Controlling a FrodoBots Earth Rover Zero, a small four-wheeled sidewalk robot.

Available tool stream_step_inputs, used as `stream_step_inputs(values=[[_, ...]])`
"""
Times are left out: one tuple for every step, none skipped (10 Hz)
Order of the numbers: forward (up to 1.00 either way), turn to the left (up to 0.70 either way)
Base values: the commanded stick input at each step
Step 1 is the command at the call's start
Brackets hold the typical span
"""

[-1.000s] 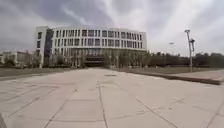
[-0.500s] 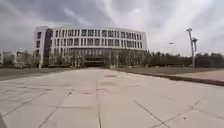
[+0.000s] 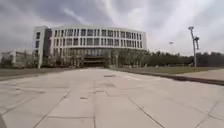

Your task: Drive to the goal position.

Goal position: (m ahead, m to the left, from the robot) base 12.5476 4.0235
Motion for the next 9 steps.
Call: stream_step_inputs(values=[[0.7,0.0],[0.7,0.0],[0.7,0.0],[0.7,0.0],[0.7,0.0],[0.7,0.0],[0.7,0.0],[0.7,0.0],[0.7,0.0]])
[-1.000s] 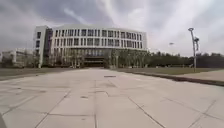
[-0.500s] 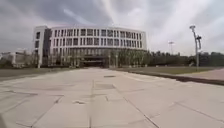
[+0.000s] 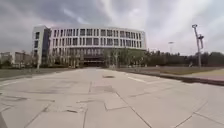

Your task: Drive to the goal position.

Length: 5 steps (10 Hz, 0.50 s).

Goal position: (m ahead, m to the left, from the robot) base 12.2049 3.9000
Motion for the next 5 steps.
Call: stream_step_inputs(values=[[0.7,0.0],[0.7,0.0],[0.7,0.0],[0.7,0.0],[0.7,0.0]])
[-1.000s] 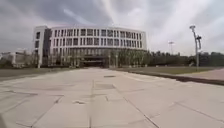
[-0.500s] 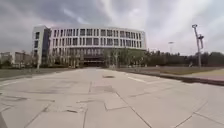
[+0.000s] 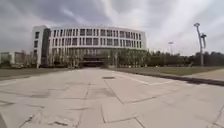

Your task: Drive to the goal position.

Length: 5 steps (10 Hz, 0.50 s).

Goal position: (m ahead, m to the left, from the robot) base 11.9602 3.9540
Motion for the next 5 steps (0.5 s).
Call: stream_step_inputs(values=[[0.7,0.0],[0.7,0.0],[0.7,0.0],[0.7,0.0],[0.7,0.0]])
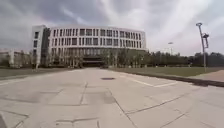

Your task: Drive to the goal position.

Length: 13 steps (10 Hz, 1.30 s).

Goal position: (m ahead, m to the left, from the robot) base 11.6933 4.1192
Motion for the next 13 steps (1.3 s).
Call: stream_step_inputs(values=[[0.7,0.0],[0.7,0.0],[0.7,0.0],[0.7,0.0],[0.7,0.0],[0.7,0.0],[0.7,0.0],[0.7,0.0],[0.7,0.0],[0.7,0.0],[0.7,0.0],[0.7,0.0],[0.7,0.0]])
